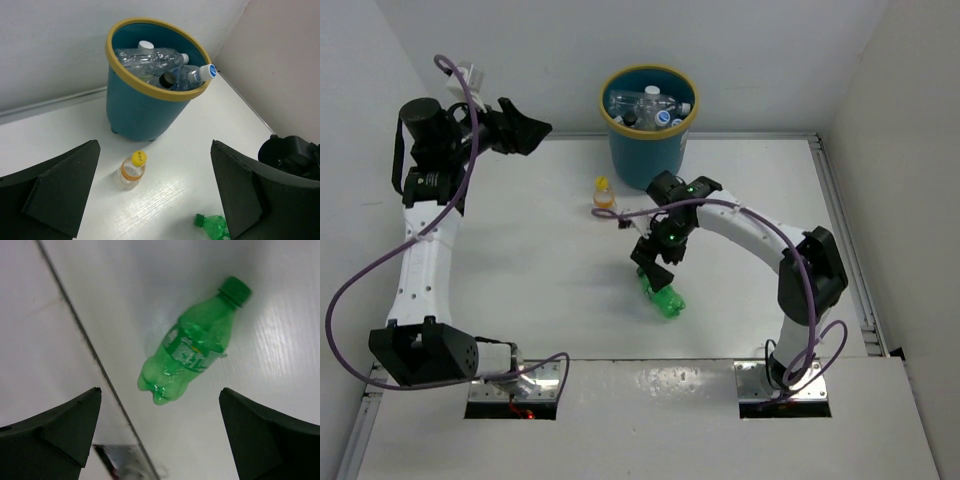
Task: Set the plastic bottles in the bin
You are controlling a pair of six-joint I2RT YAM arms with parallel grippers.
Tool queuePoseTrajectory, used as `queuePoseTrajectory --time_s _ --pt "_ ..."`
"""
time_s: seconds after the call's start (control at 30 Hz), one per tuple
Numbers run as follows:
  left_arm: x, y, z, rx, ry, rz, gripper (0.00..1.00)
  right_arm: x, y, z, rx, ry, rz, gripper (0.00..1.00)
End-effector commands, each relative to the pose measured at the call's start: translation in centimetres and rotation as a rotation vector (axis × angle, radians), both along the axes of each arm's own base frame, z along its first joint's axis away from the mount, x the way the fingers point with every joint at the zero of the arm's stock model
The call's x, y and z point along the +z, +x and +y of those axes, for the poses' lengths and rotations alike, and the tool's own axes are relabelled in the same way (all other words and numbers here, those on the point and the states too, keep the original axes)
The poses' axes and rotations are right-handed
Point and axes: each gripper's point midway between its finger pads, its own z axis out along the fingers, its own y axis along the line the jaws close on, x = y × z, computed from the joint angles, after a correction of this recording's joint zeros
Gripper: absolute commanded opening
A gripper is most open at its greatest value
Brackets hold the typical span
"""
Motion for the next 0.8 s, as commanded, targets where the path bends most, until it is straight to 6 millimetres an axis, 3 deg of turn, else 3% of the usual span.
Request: queuePoseTrajectory --time_s 0.0,0.17,0.3,0.4,0.53,0.77 --pt "0.3 -1.0 1.6 0.072 -0.053 0.000 1.00 1.3 4.1 0.1 -0.516 -0.053 0.017 1.00" --pt "0.4 -1.6 2.5 0.136 -0.063 0.000 1.00 0.2 6.7 0.6 -0.761 -0.103 -0.019 1.00" --pt "-0.4 -1.9 3.3 0.166 -0.056 0.006 1.00 -2.3 6.4 2.1 -0.740 -0.154 -0.052 1.00" --pt "-1.4 -1.7 4.1 0.185 -0.052 0.030 1.00 -3.1 6.8 3.6 -0.717 -0.156 -0.110 0.99" --pt "-1.8 -1.6 4.4 0.194 -0.053 0.039 1.00 -5.7 6.7 3.6 -0.680 -0.252 -0.121 0.97" --pt "-2.4 -1.7 4.9 0.212 -0.038 0.039 1.00 -10.5 6.4 1.9 -0.595 -0.407 -0.138 0.94"
